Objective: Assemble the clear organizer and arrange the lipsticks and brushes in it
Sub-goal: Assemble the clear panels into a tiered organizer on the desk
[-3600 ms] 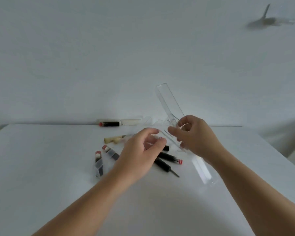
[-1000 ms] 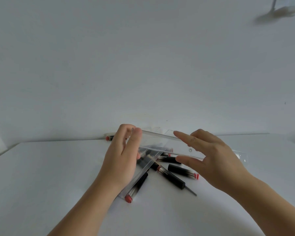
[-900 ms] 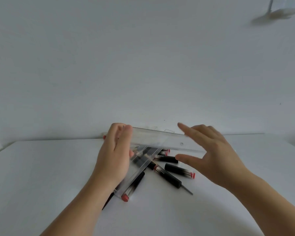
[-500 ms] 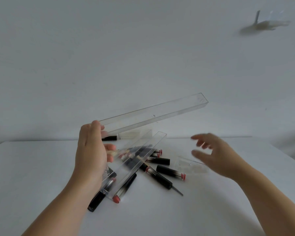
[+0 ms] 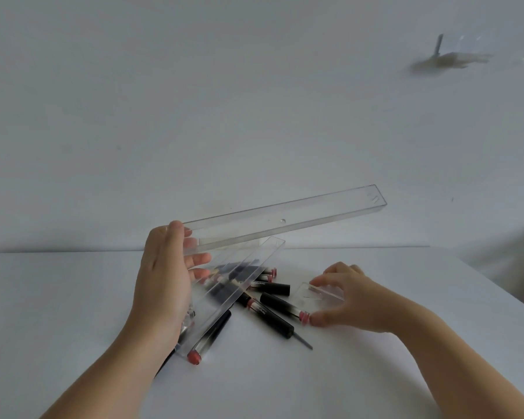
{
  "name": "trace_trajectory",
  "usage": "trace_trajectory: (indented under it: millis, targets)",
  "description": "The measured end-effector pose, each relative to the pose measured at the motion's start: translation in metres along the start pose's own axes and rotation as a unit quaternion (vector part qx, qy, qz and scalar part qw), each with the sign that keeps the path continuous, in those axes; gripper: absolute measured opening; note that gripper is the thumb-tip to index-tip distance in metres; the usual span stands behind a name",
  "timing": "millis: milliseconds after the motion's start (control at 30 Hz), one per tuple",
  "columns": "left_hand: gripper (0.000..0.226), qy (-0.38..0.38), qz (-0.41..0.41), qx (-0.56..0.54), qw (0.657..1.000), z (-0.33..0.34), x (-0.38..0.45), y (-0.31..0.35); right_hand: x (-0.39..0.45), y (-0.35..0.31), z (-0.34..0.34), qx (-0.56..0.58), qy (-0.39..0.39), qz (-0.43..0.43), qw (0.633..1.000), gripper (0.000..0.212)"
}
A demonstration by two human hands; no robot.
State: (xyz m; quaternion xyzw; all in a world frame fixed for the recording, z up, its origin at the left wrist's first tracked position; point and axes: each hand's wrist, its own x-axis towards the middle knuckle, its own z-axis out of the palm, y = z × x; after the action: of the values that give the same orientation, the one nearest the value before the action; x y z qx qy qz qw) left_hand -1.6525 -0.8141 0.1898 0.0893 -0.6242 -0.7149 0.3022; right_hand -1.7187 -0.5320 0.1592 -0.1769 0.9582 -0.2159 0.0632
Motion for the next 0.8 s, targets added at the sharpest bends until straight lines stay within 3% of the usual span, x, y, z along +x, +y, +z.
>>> trace_trajectory:
  millis: [167,333,400,500,700,800]
  targets:
    - [0.027,-0.001,0.009,-0.009,1.000,-0.001,0.000,0.000,0.005,0.006,0.004,0.014,0.041,-0.003,0.999,0.070]
    - [0.025,0.004,0.019,-0.014,1.000,-0.003,0.003,0.000,0.010,0.011,0.000,0.148,0.202,0.037,0.967,0.073]
    - [0.024,0.004,0.024,-0.009,1.000,-0.004,0.003,0.000,0.010,0.011,-0.005,0.295,0.233,0.061,0.925,0.067]
    - [0.024,0.000,0.037,0.005,0.999,-0.004,0.002,0.000,0.007,0.008,-0.015,0.524,0.209,0.076,0.823,0.049]
    - [0.026,-0.008,0.060,0.027,0.998,-0.004,0.001,-0.001,0.005,0.000,-0.023,0.692,0.143,0.091,0.702,0.041]
    - [0.024,-0.007,0.069,0.042,0.997,-0.004,0.001,-0.002,0.004,0.000,-0.024,0.729,0.117,0.074,0.671,0.032]
